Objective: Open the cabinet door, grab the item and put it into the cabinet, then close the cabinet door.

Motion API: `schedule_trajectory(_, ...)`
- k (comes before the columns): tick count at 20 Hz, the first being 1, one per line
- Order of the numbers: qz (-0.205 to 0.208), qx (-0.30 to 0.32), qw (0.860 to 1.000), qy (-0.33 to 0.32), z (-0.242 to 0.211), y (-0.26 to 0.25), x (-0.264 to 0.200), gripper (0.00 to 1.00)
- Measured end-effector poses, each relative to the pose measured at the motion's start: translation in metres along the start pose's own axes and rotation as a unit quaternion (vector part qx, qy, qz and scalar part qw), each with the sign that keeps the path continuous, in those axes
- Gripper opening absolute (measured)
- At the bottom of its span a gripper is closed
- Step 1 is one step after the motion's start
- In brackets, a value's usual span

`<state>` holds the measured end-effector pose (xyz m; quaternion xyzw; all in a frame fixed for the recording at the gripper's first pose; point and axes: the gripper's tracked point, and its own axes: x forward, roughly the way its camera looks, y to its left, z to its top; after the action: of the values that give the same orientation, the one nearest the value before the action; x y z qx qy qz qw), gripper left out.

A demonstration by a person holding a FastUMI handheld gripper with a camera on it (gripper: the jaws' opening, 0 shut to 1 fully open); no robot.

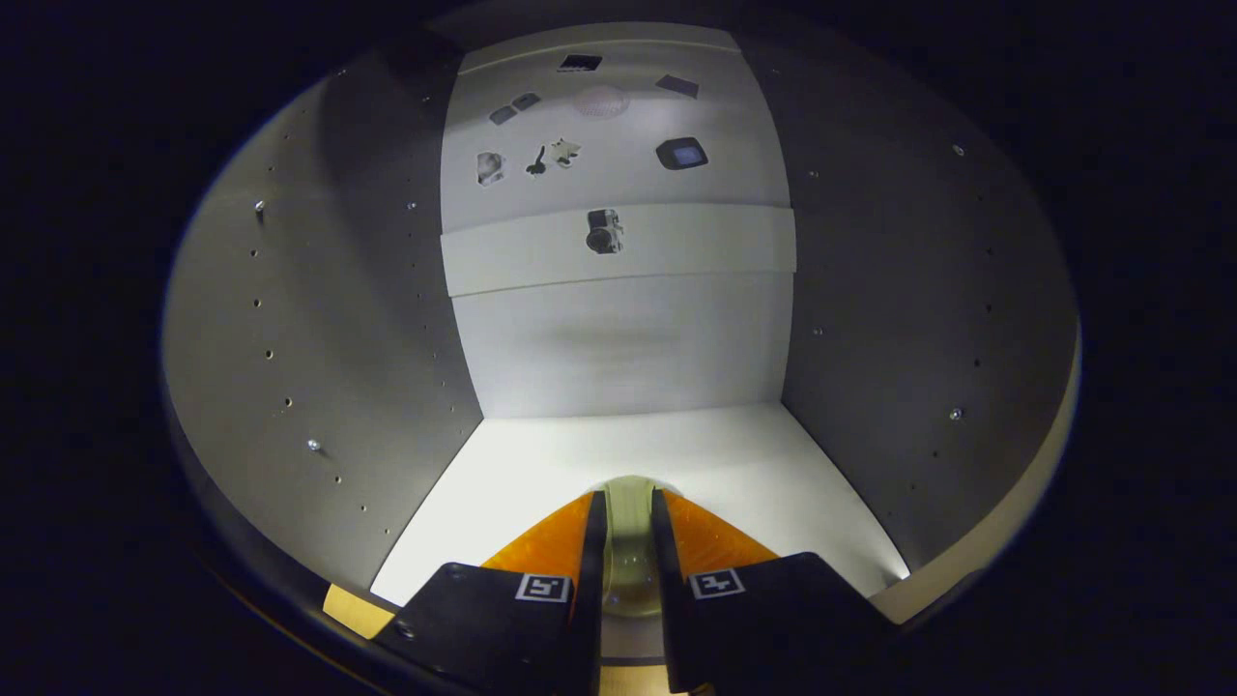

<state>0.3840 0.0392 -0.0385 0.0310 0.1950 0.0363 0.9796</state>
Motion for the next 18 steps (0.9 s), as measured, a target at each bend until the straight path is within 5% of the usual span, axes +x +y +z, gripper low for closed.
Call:
schedule_trajectory(6, 0.033, -0.059, 0.981, -0.181, 0.064, 0.038, -0.075, 0.28)
schedule_trajectory(9, 0.066, -0.044, 0.975, -0.205, 0.060, 0.057, -0.132, 0.43)
schedule_trajectory(13, 0.044, -0.061, 0.972, -0.222, 0.054, 0.054, -0.191, 0.71)
schedule_trajectory(16, 0.044, -0.033, 0.971, -0.234, 0.050, 0.061, -0.230, 0.72)
schedule_trajectory(18, 0.033, -0.041, 0.966, -0.255, 0.049, 0.059, -0.257, 0.81)
